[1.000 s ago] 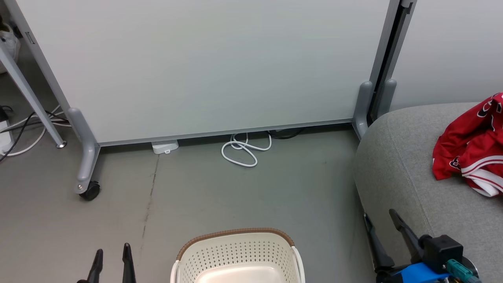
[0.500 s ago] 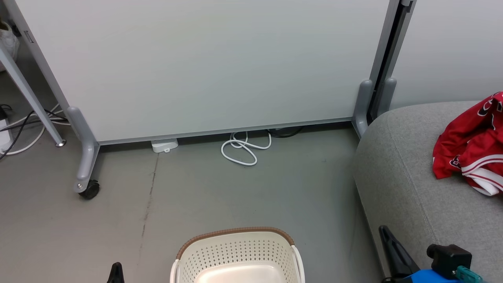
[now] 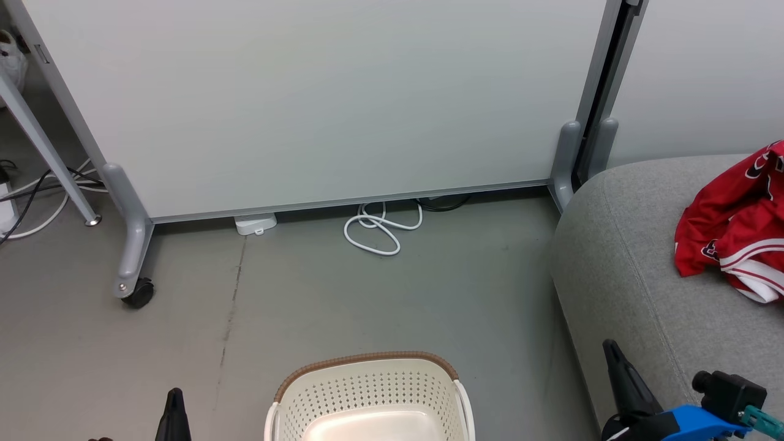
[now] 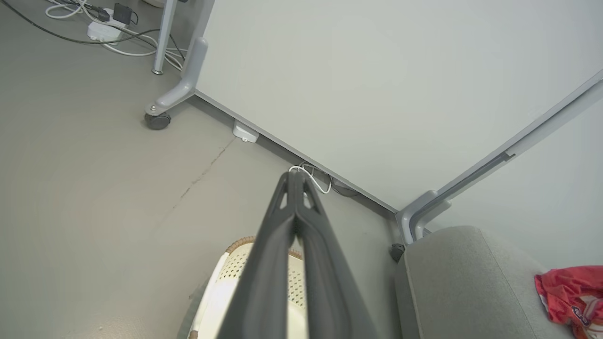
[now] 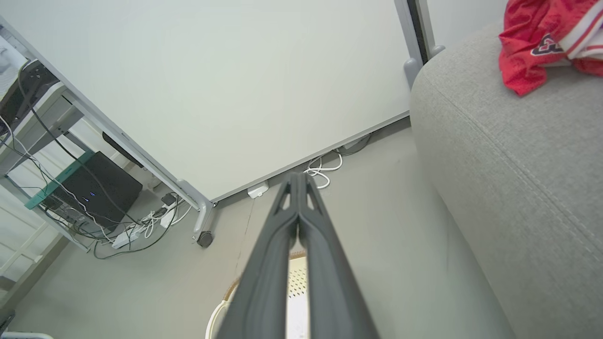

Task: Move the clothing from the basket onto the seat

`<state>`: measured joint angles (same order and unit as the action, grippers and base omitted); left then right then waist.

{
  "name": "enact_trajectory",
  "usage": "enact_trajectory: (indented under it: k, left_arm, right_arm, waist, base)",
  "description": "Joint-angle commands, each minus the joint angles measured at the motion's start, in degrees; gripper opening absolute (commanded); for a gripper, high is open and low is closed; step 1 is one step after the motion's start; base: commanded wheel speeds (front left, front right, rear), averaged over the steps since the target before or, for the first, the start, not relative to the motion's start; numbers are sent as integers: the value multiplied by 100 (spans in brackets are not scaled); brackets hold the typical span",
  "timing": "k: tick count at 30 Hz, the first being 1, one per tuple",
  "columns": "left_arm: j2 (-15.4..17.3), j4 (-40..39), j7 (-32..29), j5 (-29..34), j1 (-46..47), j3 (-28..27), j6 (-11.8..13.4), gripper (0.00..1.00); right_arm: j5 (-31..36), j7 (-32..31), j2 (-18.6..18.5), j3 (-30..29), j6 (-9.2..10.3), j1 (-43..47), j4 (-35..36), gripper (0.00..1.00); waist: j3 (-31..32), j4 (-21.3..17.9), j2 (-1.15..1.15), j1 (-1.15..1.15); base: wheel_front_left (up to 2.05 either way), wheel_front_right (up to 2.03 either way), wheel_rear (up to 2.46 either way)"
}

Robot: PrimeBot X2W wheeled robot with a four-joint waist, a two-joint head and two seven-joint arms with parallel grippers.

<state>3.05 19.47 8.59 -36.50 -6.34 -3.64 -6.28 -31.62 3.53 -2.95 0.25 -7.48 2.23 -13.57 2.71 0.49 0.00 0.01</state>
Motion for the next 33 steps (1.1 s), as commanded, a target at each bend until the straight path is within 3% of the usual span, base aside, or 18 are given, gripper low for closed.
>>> enact_trajectory:
  k: [1, 33]
  left_arm:
    - [23, -114, -49, -230, 198, -44, -28, 0]
    - [8, -313, -692, -2560, 687, -157, -78, 0]
  right_arm:
    - [-265, -41, -16, -41, 0, -195, 72, 0]
    - [-2804, -454, -21, -310, -1, -505, 29, 0]
  waist:
    - [-4, -1, 0, 0]
    - [-98, -17, 0, 0]
  base:
    - [0, 0, 0]
    - [0, 0, 0]
